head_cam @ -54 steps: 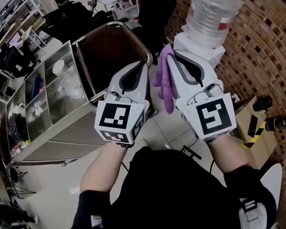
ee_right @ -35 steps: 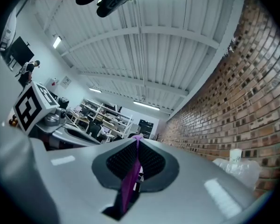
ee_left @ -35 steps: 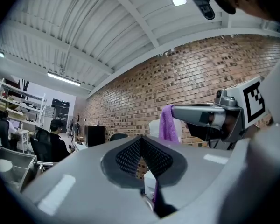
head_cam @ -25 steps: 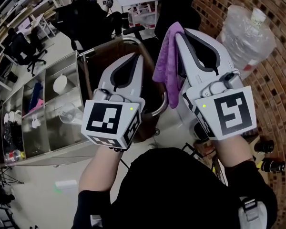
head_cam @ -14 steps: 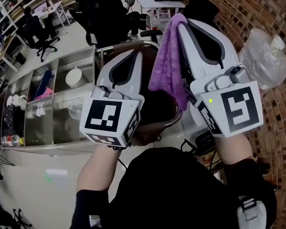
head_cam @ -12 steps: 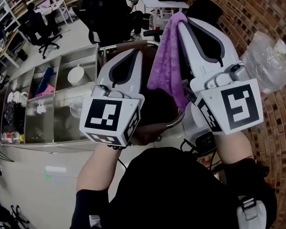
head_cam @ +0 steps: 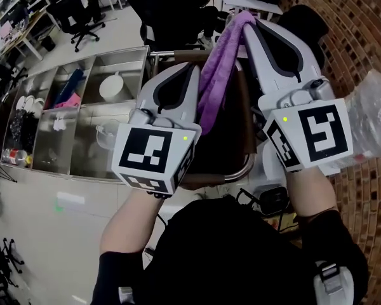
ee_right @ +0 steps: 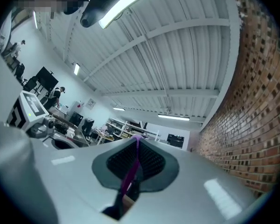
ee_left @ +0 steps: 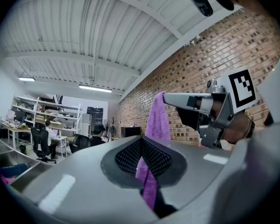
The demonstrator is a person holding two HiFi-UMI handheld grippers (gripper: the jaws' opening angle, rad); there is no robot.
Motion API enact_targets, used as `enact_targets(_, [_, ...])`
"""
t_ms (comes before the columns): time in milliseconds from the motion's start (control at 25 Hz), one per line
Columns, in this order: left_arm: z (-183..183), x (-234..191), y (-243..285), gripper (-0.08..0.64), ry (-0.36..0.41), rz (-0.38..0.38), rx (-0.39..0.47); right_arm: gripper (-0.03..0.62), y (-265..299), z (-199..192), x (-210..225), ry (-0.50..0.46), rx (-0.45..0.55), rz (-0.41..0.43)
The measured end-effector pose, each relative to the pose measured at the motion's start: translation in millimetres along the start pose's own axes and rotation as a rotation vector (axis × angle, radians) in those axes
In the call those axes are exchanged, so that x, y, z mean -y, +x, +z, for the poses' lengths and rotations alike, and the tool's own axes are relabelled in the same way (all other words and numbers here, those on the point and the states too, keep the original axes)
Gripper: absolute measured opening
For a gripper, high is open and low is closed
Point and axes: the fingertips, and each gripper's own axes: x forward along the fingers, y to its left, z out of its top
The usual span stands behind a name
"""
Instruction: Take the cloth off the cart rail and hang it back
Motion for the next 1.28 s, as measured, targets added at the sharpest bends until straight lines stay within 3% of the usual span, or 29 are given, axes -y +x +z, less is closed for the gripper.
enact_targets(600, [-79, -2, 112, -0.003, 0.004, 0.151, -0.135, 0.012, 54, -129, 105, 0.155, -0.012, 0.122])
enact_targets(840, [-109, 0, 152, -0.003, 0.005, 0.191, -0.168, 0.014, 65, -193, 156, 0.193, -0.061, 0.105])
enact_targets(1000, [-135, 8, 166, -0.003, -0.034, 0.214, -0.256, 0.012, 67, -235, 175, 0.258, -0.076, 0.11])
enact_targets(1120, [-144, 13, 181, -0.003, -0.003, 0.205, -0.233, 0.012, 62, -271, 183, 0.301, -0.13, 0.108])
enact_targets(1280, [-157, 14, 190, -0.003, -0.026, 0.21, -0.258, 0.014, 59, -315, 189, 0.33, -0.209, 0.095])
